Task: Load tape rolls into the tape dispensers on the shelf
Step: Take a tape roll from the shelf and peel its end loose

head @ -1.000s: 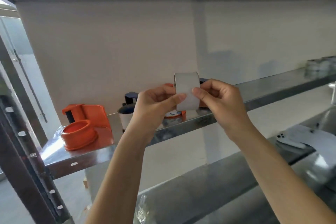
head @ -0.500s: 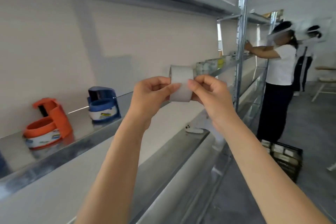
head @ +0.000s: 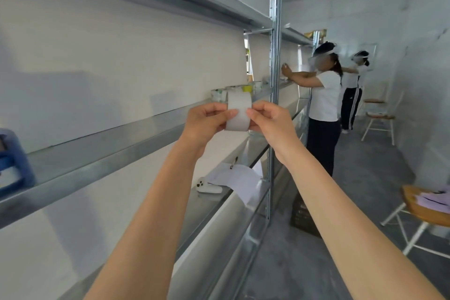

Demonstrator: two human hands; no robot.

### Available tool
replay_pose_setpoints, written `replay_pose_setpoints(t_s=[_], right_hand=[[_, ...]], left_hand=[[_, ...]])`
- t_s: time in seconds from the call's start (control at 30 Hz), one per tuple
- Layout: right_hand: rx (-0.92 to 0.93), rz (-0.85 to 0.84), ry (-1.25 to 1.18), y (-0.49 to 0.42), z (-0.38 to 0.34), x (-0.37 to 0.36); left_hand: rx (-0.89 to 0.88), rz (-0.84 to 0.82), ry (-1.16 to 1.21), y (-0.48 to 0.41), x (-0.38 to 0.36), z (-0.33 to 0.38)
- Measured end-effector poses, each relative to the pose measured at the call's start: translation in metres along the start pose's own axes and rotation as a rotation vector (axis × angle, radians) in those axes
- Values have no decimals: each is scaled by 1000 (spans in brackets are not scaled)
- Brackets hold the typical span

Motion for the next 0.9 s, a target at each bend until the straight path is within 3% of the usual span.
replay_pose_setpoints(t_s=[0.53,0.9], right_hand=[[11,16,-112,-87,24,61],[-23,129,-176,-139,79,89]], left_hand=[[-56,1,84,-93,-63,-17],[-35,-20,198,-168,-101,-71]])
Point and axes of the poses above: each hand's wrist, its own y-axis away from the middle knuckle, its own x-axis out of the back of the hand, z = x × y, the point moved 1 cm from there along -y, towards the middle knuckle, and after that the axes turned 2 degrees about -z, right-handed, at the moved point
